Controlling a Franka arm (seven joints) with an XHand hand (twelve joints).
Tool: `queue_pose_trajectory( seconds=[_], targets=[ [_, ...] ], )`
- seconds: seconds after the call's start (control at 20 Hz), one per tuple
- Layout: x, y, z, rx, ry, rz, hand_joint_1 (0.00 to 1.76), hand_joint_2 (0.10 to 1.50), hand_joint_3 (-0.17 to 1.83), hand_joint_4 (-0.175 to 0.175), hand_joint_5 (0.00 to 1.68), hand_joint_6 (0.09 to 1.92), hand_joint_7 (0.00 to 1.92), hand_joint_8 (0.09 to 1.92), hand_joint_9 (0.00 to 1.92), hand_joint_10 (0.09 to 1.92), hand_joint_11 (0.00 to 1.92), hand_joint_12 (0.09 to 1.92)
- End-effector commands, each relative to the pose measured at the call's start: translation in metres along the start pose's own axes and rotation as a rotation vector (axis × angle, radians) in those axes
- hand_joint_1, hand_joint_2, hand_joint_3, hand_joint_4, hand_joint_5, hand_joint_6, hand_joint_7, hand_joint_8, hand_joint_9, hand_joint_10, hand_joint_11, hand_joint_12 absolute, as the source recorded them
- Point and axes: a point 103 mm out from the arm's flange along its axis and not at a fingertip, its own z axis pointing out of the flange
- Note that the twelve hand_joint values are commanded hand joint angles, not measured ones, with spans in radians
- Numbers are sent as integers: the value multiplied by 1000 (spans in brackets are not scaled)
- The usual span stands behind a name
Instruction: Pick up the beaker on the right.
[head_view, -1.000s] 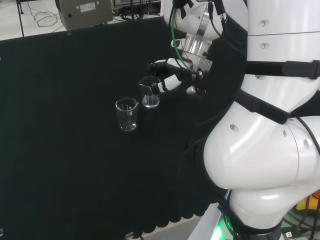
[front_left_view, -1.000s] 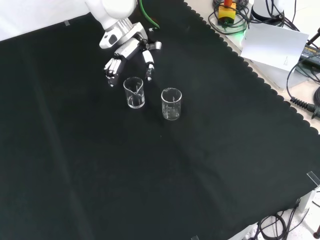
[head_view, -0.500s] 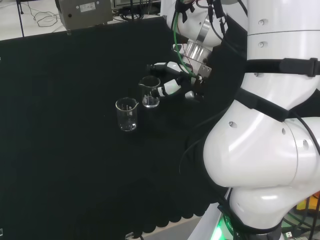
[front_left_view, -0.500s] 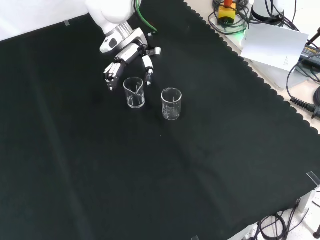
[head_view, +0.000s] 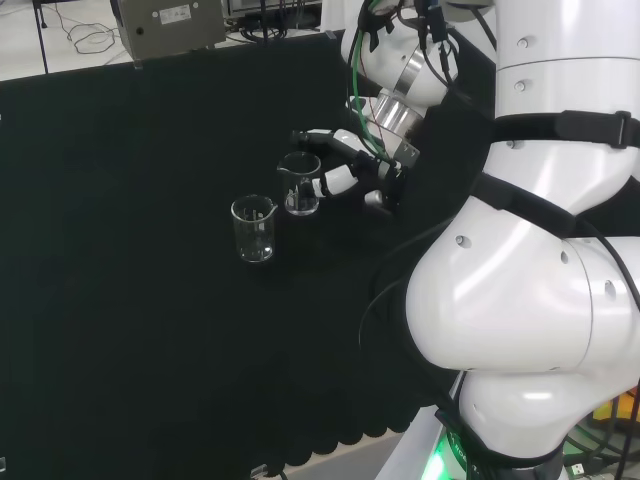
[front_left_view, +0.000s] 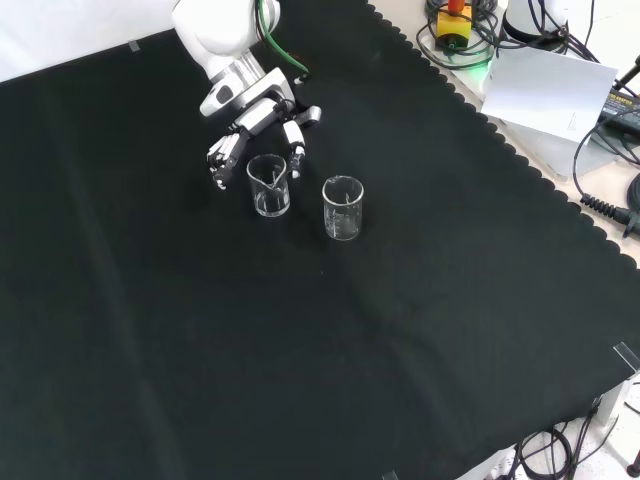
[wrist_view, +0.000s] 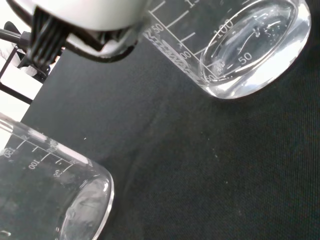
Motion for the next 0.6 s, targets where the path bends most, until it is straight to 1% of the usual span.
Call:
queue_pose_trajectory(
  seconds=[0.05, 0.3, 0.35, 0.5, 0.6],
  targets=[
    [-5, 0, 6, -10, 21, 5, 953, 512, 602, -9, 526, 87, 205, 584, 380, 603, 27, 1385],
    [-7, 2, 7, -32, 48, -4, 969, 505, 626, -10, 586, 118, 247, 581, 421, 584, 52, 1373],
    [-8, 3, 8, -37, 58, -7, 971, 505, 628, -11, 593, 182, 263, 576, 439, 568, 58, 1372],
    [-7, 4, 10, -42, 75, -24, 976, 504, 636, -11, 501, 572, 301, 568, 491, 533, 79, 1361],
    [-6, 5, 12, -31, 82, -35, 979, 502, 640, -12, 461, 696, 319, 574, 512, 532, 85, 1365]
  ],
)
